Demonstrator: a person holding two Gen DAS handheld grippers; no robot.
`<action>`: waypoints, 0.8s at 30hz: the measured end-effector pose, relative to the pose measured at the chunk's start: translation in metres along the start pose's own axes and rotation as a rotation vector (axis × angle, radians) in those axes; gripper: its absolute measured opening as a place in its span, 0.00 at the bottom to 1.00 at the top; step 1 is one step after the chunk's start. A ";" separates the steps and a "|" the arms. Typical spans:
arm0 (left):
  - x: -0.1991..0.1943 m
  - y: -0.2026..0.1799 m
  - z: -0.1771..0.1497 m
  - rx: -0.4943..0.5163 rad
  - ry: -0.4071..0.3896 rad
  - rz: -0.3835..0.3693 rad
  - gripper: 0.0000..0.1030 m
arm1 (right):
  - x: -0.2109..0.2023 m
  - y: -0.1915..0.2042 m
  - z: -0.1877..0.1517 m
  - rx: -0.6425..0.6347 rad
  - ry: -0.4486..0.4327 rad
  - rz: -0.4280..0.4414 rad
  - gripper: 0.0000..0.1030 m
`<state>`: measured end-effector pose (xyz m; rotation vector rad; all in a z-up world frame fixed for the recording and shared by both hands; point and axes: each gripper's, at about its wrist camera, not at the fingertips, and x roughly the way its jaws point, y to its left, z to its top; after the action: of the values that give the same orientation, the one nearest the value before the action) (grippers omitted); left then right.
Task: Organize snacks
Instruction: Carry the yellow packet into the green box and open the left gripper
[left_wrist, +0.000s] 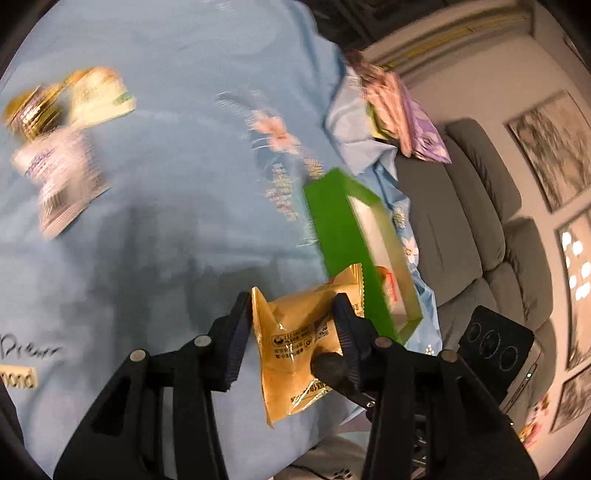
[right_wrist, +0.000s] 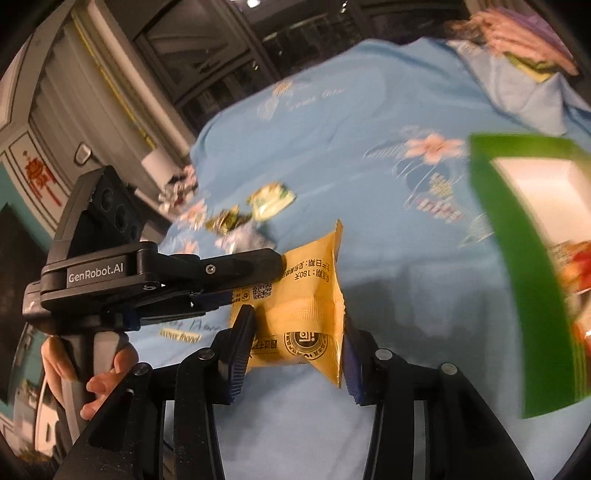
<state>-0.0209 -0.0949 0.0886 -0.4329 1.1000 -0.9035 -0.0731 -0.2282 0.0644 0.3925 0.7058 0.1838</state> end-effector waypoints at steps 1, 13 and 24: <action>0.006 -0.014 0.004 0.019 0.001 -0.013 0.43 | -0.009 -0.005 0.004 0.008 -0.018 -0.007 0.44; 0.130 -0.133 0.047 0.164 0.088 -0.088 0.44 | -0.095 -0.112 0.055 0.141 -0.153 -0.186 0.44; 0.186 -0.134 0.040 0.117 0.135 0.017 0.77 | -0.080 -0.173 0.049 0.311 -0.098 -0.186 0.44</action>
<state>-0.0097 -0.3274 0.0931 -0.2682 1.1647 -0.9876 -0.0949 -0.4232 0.0742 0.6250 0.6709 -0.1224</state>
